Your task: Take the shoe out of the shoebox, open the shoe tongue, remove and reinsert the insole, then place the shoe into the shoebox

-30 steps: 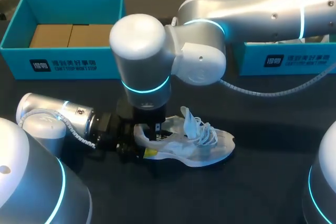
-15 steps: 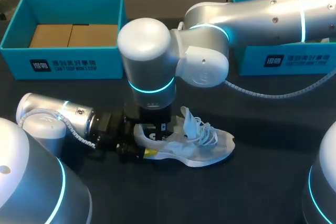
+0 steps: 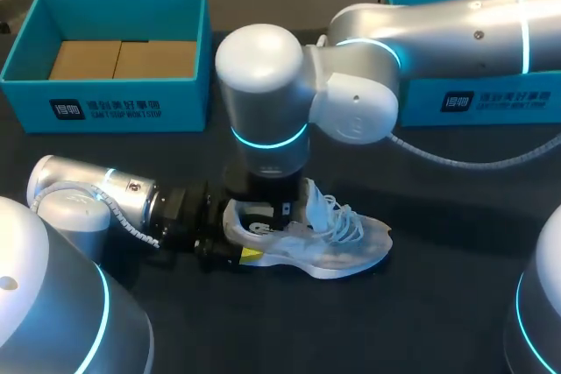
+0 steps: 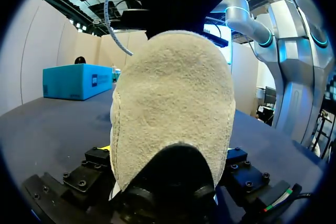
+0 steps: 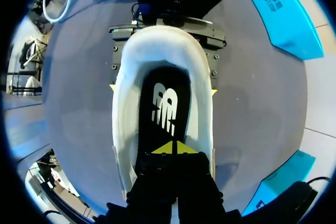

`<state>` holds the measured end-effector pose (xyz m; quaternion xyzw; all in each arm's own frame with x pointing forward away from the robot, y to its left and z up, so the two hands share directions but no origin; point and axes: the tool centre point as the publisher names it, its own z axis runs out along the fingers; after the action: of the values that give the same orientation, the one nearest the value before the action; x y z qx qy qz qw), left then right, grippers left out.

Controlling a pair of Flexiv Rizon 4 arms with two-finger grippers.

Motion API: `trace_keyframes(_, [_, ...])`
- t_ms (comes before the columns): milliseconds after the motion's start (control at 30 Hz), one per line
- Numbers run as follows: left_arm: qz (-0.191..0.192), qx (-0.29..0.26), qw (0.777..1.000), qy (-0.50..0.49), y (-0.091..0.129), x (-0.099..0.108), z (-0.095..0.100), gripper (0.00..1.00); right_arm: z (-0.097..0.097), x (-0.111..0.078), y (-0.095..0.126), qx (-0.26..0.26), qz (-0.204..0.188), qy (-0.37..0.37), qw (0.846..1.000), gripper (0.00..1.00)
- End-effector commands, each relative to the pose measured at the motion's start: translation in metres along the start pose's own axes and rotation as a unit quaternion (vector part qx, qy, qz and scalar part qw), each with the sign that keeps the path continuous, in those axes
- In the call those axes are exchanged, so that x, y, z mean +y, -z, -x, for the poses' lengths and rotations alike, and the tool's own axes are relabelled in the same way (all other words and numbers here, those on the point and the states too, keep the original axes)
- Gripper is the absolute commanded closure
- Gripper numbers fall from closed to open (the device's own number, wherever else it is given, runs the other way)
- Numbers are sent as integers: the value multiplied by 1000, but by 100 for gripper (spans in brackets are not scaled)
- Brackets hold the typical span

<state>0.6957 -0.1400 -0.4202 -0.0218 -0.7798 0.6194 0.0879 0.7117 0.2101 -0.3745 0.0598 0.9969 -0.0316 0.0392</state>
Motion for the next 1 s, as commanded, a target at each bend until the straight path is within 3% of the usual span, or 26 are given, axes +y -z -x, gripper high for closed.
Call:
trace_keyframes(33, [1,0,1000,1,-1,2,0,100,-3,-10,2,-4,7,-6,1000,100])
trace_keyframes(333, [1,0,1000,1,-1,2,0,100,-1,-20,0,-4,3,-18,1000,99])
trace_keyframes(467, [1,0,1000,1,-1,2,0,100,0,-22,-3,-4,5,-20,1000,78])
trace_keyframes(700, [1,0,1000,1,-1,2,0,100,1,-24,-11,9,7,-20,1000,67])
trace_keyframes(1000, [1,0,1000,1,-1,2,0,100,-1,-24,-17,20,8,-21,1000,68])
